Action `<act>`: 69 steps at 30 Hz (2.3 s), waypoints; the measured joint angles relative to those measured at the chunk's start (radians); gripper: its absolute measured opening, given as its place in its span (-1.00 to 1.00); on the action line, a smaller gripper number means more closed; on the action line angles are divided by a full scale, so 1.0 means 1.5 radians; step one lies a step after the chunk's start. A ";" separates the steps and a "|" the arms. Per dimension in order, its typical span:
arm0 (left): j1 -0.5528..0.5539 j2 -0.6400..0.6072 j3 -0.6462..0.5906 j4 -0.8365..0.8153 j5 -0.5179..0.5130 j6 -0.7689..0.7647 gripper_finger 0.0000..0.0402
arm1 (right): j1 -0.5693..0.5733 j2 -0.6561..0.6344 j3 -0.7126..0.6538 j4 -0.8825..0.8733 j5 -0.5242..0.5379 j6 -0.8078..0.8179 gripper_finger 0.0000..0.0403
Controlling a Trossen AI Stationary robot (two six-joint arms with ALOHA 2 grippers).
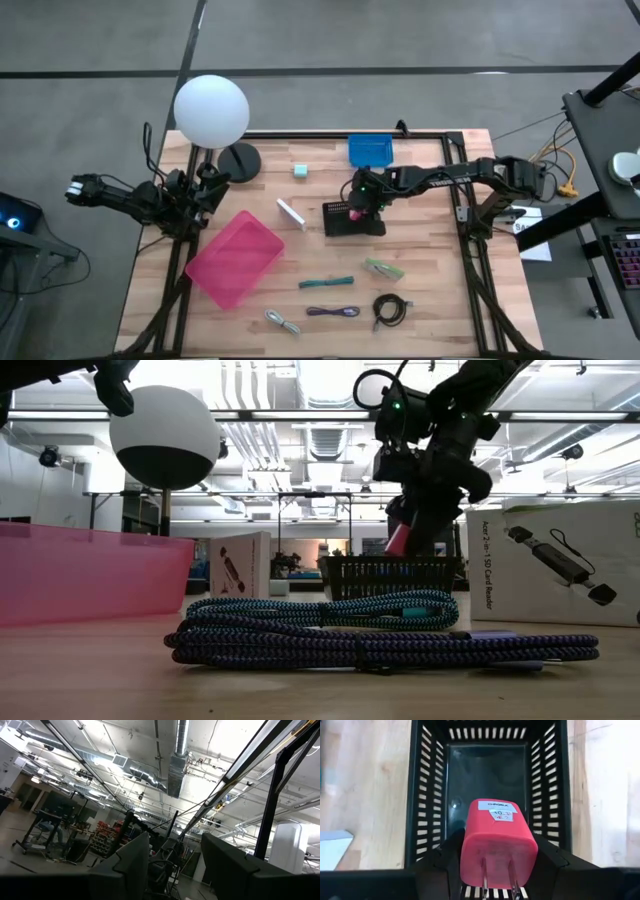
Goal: Pick and place items into bin
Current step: Put the pink charger adapter into the black bin, then put the light blue charger adapter into the black bin
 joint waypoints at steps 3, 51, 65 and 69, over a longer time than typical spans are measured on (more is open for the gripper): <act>0.000 0.000 0.000 0.000 0.000 0.000 -0.17 | 0.000 0.000 0.000 0.002 0.022 -0.001 -0.29; 0.000 0.007 0.001 0.000 0.000 0.011 -0.17 | 0.000 -0.085 0.142 0.036 -0.057 0.132 -0.20; 0.000 0.079 0.061 0.000 -0.010 0.073 -0.17 | -0.002 -0.326 0.044 0.201 0.039 0.211 -0.29; 0.000 0.121 0.106 0.001 -0.010 0.076 -0.17 | -0.002 -0.367 0.012 0.198 0.077 0.210 -0.30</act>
